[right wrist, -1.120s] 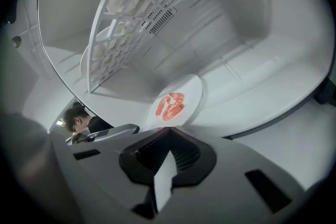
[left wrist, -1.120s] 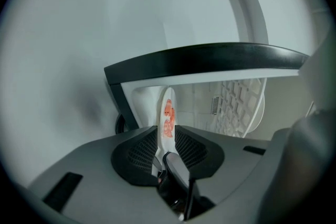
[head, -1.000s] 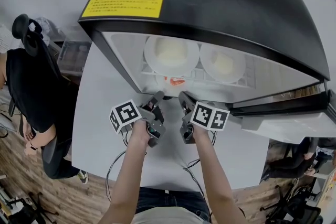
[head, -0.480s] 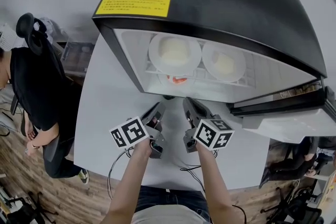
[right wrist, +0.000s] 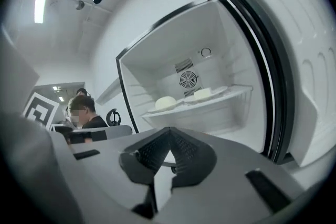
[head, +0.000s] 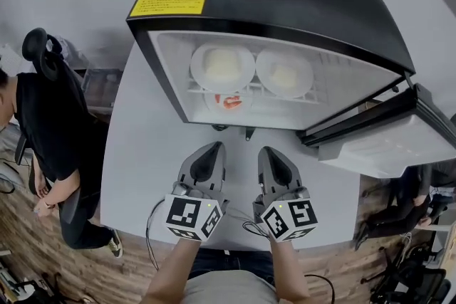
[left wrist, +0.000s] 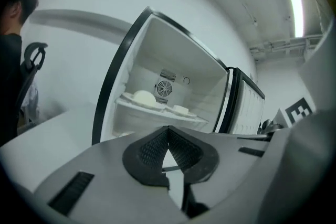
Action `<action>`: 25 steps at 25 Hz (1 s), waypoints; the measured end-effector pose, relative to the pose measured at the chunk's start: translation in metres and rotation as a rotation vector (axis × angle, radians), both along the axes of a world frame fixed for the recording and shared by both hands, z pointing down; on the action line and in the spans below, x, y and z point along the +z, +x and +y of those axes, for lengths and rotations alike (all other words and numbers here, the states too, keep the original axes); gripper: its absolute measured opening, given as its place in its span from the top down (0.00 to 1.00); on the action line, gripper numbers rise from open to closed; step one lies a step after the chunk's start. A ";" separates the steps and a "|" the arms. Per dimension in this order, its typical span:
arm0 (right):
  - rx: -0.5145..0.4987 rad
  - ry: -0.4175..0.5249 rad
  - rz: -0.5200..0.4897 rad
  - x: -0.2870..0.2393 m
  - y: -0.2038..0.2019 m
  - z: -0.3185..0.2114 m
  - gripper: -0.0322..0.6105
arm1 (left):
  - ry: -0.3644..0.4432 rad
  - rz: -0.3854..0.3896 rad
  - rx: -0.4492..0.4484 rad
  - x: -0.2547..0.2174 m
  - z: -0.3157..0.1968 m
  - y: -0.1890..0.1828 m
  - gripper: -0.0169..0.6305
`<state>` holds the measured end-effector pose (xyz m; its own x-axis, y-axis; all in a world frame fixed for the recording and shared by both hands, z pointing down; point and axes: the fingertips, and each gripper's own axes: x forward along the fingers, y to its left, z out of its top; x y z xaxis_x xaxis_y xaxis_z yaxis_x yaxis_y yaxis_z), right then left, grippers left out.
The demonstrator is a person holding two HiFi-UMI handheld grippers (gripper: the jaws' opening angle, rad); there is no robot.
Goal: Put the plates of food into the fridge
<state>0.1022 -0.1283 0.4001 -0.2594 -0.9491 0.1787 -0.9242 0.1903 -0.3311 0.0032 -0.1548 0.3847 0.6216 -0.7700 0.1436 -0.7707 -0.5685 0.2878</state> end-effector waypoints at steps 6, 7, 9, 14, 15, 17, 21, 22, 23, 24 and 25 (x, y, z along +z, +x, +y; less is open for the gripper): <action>-0.007 0.087 0.000 -0.030 -0.004 0.015 0.93 | 0.120 0.010 -0.035 -0.040 0.020 0.001 0.96; -0.009 0.096 0.002 -0.034 -0.005 0.017 0.93 | 0.134 0.011 -0.038 -0.045 0.022 0.001 0.96; -0.014 0.114 0.008 -0.041 -0.007 0.019 0.93 | 0.155 0.013 -0.040 -0.052 0.024 0.001 0.96; -0.021 0.146 0.011 -0.052 -0.011 0.023 0.93 | 0.166 0.021 -0.039 -0.060 0.027 0.001 0.96; -0.022 0.150 0.012 -0.054 -0.012 0.024 0.93 | 0.166 0.019 -0.038 -0.060 0.028 0.001 0.96; -0.024 0.156 0.013 -0.057 -0.013 0.025 0.93 | 0.169 0.012 -0.036 -0.061 0.030 0.002 0.96; -0.021 0.166 0.005 -0.062 -0.013 0.028 0.93 | 0.170 0.001 -0.038 -0.060 0.033 0.001 0.96; -0.021 0.168 0.005 -0.062 -0.014 0.028 0.93 | 0.170 0.002 -0.039 -0.060 0.033 0.001 0.96; -0.022 0.169 0.006 -0.063 -0.014 0.029 0.93 | 0.170 0.002 -0.041 -0.060 0.034 0.000 0.96; -0.021 0.170 0.009 -0.063 -0.015 0.029 0.93 | 0.171 0.001 -0.042 -0.061 0.034 0.000 0.96; -0.021 0.171 0.012 -0.063 -0.016 0.030 0.93 | 0.172 -0.001 -0.042 -0.061 0.035 0.000 0.96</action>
<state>0.0867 -0.0981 0.3368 -0.2788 -0.9602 0.0184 -0.9230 0.2626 -0.2813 0.0028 -0.1201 0.3238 0.5881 -0.8087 0.0080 -0.7951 -0.5764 0.1887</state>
